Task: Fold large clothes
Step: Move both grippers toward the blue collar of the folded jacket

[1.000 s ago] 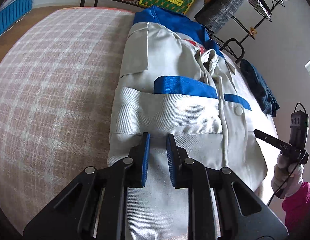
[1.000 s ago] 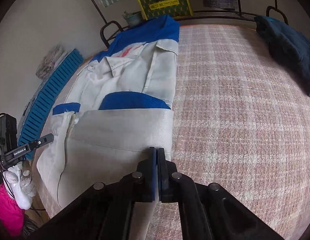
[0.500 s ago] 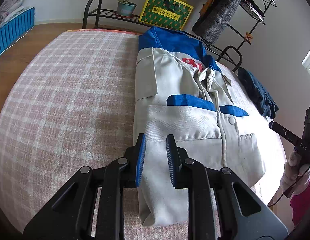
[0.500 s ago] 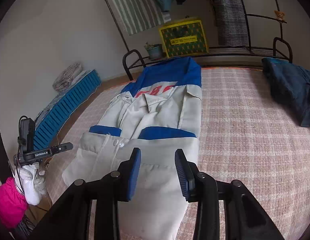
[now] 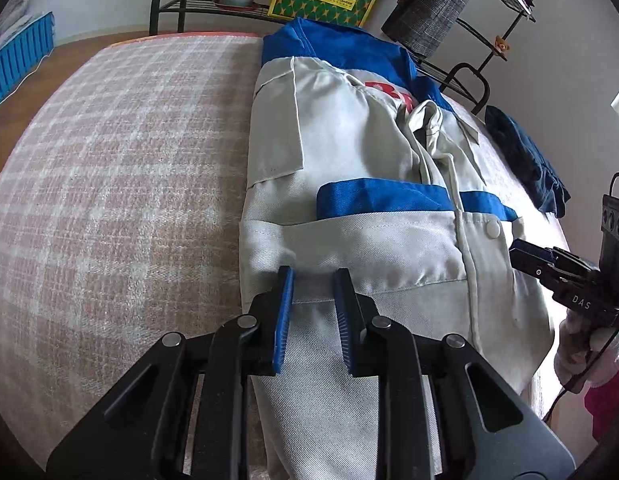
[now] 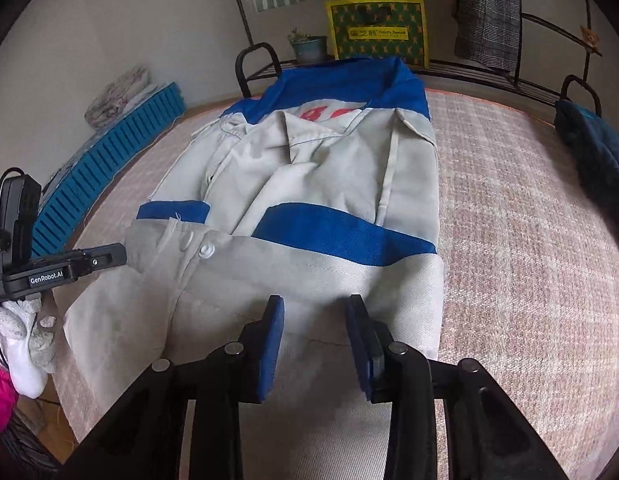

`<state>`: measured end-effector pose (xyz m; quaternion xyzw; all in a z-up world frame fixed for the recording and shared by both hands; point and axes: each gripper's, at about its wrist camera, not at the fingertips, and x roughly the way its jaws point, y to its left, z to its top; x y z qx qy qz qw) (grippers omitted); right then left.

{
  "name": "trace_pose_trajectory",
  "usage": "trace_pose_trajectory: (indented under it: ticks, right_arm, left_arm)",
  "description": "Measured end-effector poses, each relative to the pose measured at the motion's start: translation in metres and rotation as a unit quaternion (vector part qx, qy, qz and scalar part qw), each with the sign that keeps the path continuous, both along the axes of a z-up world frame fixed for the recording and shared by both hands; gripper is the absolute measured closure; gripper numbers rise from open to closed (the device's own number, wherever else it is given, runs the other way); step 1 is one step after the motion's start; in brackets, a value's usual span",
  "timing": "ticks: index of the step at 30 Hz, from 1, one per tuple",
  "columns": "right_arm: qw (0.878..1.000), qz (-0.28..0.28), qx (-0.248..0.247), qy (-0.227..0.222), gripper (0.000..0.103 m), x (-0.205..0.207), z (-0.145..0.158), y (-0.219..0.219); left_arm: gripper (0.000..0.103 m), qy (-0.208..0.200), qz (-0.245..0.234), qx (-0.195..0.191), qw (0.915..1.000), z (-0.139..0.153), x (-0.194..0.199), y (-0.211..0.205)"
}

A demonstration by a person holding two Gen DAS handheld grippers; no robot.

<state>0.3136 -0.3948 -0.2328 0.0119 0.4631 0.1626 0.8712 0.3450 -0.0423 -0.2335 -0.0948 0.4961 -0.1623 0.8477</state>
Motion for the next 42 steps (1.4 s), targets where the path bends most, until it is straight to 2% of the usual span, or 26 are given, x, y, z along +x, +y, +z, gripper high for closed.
trace_pose_trajectory:
  ticks: [1,3,5,8,9,11,12,15,16,19,23,29,35,38,42]
  right_arm:
    - [1.000,0.008,0.002,0.014,0.070,0.003,0.004,-0.001]
    - [0.999,0.008,0.036,0.031,0.070,0.008,0.017,-0.013]
    - [0.998,0.005,0.065,0.024,0.070,0.012,0.036,-0.027]
    - [0.997,0.003,0.078,-0.002,0.068,0.026,0.067,-0.045]
    - [0.997,-0.001,0.079,-0.012,0.065,0.033,0.077,-0.050]
    - [0.996,-0.010,0.086,-0.029,0.055,0.051,0.094,-0.061]
    - [0.995,-0.014,0.094,-0.033,0.048,0.062,0.099,-0.066]
    - [0.992,-0.028,0.118,-0.043,0.046,0.096,0.109,-0.080]
    - [0.991,-0.026,0.125,-0.046,0.045,0.108,0.110,-0.082]
    - [0.990,-0.026,0.133,-0.048,0.043,0.143,0.105,-0.085]
    - [0.990,-0.043,0.126,-0.035,0.043,0.187,0.084,-0.090]
    - [0.990,-0.061,0.125,-0.010,0.043,0.237,0.044,-0.099]
    - [0.986,-0.087,0.144,0.014,0.043,0.281,0.007,-0.111]
    - [0.984,-0.095,0.149,0.017,0.042,0.304,-0.002,-0.112]
    - [0.987,-0.093,0.131,0.012,0.042,0.336,-0.007,-0.105]
  left_arm:
    - [0.081,0.000,-0.002,-0.005,1.0000,0.006,0.001,0.002]
    - [0.081,-0.014,-0.004,-0.014,0.9998,0.023,0.006,0.008]
    - [0.081,-0.030,-0.005,-0.018,0.9994,0.042,0.017,0.014]
    - [0.078,-0.048,0.002,-0.022,0.9986,0.068,0.047,0.024]
    - [0.076,-0.054,0.006,-0.023,0.9982,0.076,0.059,0.027]
    - [0.062,-0.066,0.013,-0.028,0.9974,0.089,0.085,0.031]
    - [0.060,-0.070,0.021,-0.031,0.9968,0.095,0.100,0.034]
    - [0.058,-0.075,0.036,-0.057,0.9949,0.101,0.143,0.041]
    - [0.058,-0.069,0.039,-0.067,0.9946,0.098,0.158,0.042]
    - [0.046,-0.033,0.046,-0.105,0.9928,0.079,0.202,0.045]
    - [0.046,0.006,0.075,-0.122,0.9896,0.043,0.244,0.045]
    - [0.046,0.056,0.090,-0.136,0.9850,-0.005,0.288,0.037]
    - [0.046,0.073,0.092,-0.136,0.9837,-0.031,0.318,0.025]
    - [0.046,0.067,0.092,-0.120,0.9863,-0.032,0.332,0.017]
    - [0.046,0.067,0.089,-0.109,0.9878,-0.031,0.353,0.007]
